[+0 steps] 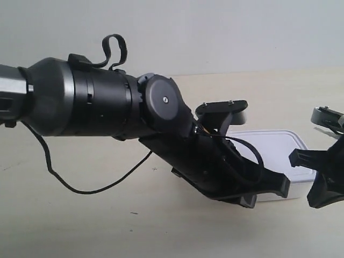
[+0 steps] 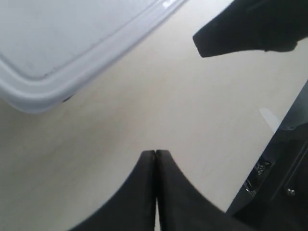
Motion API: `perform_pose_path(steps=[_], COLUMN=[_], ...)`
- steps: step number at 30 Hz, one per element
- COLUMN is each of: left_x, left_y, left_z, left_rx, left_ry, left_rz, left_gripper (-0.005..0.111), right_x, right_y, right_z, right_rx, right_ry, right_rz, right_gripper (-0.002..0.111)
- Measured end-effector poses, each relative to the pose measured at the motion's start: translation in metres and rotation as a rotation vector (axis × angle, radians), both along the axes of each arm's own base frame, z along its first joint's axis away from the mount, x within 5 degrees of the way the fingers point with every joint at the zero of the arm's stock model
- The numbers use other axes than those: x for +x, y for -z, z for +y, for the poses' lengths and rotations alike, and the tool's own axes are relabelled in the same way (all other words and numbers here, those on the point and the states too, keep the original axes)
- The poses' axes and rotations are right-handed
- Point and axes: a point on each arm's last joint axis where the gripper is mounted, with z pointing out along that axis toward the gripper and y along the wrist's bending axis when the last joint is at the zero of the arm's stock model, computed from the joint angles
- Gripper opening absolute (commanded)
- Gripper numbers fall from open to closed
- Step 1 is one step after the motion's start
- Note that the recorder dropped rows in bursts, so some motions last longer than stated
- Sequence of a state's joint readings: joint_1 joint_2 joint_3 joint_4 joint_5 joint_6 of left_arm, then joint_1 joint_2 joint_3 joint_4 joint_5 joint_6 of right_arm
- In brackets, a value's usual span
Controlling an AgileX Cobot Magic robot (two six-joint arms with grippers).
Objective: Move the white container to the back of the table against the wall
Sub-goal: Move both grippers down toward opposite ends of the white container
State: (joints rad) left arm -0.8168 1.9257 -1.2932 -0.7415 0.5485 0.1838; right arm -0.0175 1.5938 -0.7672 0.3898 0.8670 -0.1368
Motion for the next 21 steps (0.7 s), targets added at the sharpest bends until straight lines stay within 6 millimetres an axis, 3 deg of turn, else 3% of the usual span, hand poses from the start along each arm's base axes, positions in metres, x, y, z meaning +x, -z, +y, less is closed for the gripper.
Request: perform_pose_path(steps=[8,13,21], left_x=[-0.009,-0.004,0.006], left_y=[0.023,0.026,0.047], left_z=[-0.013,-0.015,-0.025], left_rx=[0.036,0.027,0.045], left_ry=[0.030,0.002,-0.012], left_rz=[0.020,-0.012,-0.010], left_gripper=[0.000,0.000,0.000], right_x=[0.003,0.005,0.007], right_y=[0.006,0.014,0.014], right_z=[0.000,0.000,0.000], right_rx=[0.012,0.012,0.010], right_ry=[0.002,0.001,0.004], right_rz=[0.016,0.029,0.015], right_gripper=[0.000,0.000,0.000])
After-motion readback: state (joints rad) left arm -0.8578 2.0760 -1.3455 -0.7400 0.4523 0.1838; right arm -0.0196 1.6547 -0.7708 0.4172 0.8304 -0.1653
